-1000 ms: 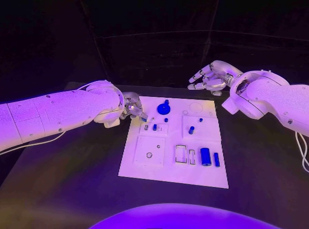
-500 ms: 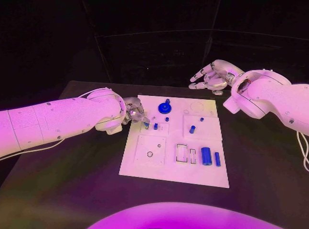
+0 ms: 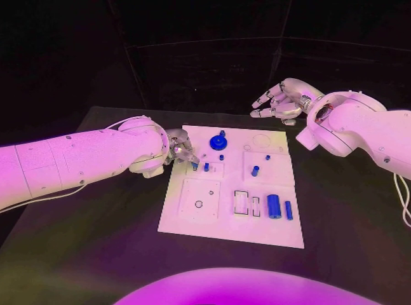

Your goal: Assemble the parts on the task board

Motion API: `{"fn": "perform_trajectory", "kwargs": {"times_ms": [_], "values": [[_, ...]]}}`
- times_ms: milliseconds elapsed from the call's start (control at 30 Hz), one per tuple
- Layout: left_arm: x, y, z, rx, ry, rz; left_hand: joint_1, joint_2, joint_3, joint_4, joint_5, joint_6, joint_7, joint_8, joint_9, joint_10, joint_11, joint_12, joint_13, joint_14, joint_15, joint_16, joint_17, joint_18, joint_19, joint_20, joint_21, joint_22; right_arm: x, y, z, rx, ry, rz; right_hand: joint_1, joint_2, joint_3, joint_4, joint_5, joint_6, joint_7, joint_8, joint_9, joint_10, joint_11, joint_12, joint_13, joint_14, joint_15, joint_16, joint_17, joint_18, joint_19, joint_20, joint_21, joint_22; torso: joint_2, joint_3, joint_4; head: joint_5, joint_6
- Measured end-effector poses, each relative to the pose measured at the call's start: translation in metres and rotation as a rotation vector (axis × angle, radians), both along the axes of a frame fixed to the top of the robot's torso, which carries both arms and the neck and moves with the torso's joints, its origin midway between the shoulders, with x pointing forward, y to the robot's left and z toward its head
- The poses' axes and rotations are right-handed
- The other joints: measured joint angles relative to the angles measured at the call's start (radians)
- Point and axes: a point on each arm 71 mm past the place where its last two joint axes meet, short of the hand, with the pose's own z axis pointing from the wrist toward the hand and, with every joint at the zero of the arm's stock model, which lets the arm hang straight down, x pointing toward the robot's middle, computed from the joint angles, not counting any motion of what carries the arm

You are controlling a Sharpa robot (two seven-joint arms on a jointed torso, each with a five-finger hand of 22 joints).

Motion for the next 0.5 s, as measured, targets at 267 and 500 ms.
{"fn": "perform_trajectory", "kwargs": {"times_ms": [267,500], "values": [[0.0014,0.0,-0.0018,0.031,0.013,-0.001,-0.005,-0.005,0.0,0.0,0.0,0.0,0.0,0.001,0.002,0.0,0.0,0.0,0.0,0.004,-0.004,0.0,0.0,0.0,0.0,0.0,0.0,0.003,0.0,0.0002,-0.0002,0.0,0.0,0.0,0.0,0.0,0.0,0.0,0.0,0.0,0.0,0.0,0.0,0.0,0.0,0.0,0.0,0.0,0.0,0.0,0.0,0.0,0.0,0.0,0.0,0.0,0.0,0.0,0.0002,0.0,-0.002],[0.0018,0.0015,-0.0025,0.053,0.017,-0.001,-0.009,-0.009,0.008,-0.003,0.005,0.0,0.0,0.004,0.002,0.005,-0.002,0.004,0.001,0.004,-0.004,0.0,0.0,0.0,0.0,0.0,0.0,0.003,0.0,0.0003,-0.0004,0.0,0.001,0.001,0.0,0.0,0.0,0.0,0.006,0.0,0.0,0.004,0.0,0.0,0.0,0.0,0.0,0.0,0.0,0.0,0.0,0.0,0.0,0.0,0.0,0.0,0.0,-0.0002,0.0012,-0.001,-0.005]]}}
